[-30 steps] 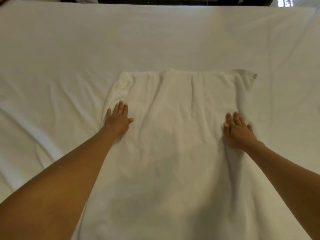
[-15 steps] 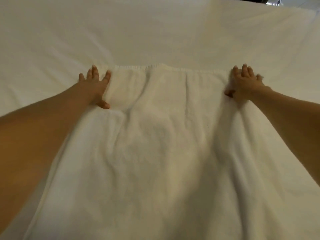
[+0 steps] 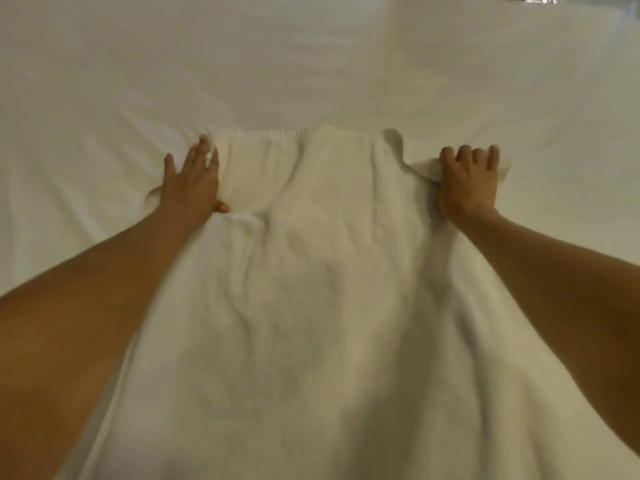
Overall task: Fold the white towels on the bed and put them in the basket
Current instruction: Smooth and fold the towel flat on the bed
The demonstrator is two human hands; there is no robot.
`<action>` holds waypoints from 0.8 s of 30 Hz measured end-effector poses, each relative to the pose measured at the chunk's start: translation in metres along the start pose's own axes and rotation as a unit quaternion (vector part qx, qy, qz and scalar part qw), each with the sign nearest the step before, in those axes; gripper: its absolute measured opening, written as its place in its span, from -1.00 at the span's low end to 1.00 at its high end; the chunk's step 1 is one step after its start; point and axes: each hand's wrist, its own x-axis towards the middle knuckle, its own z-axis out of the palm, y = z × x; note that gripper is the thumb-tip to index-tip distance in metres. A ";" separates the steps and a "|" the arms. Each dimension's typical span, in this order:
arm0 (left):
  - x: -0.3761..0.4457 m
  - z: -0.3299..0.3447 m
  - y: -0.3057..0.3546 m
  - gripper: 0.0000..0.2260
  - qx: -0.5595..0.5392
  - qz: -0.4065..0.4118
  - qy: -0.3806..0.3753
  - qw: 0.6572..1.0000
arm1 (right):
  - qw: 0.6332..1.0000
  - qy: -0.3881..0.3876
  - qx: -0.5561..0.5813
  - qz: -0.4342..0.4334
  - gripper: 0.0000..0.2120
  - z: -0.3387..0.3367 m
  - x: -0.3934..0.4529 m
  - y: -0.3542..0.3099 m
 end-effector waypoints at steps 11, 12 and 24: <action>-0.099 -0.059 0.054 -0.63 -0.275 0.018 0.157 0.949 | 0.997 -0.082 0.002 -0.013 -0.81 -0.074 -0.092 -0.009; -0.106 -0.065 0.050 -0.53 -0.266 0.004 0.139 0.954 | 0.995 -0.096 0.009 -0.004 -0.81 -0.079 -0.102 -0.005; -0.274 -0.070 0.017 -0.76 -0.035 -0.036 -0.093 0.994 | 0.980 -0.142 0.107 0.089 -0.78 -0.138 -0.280 0.035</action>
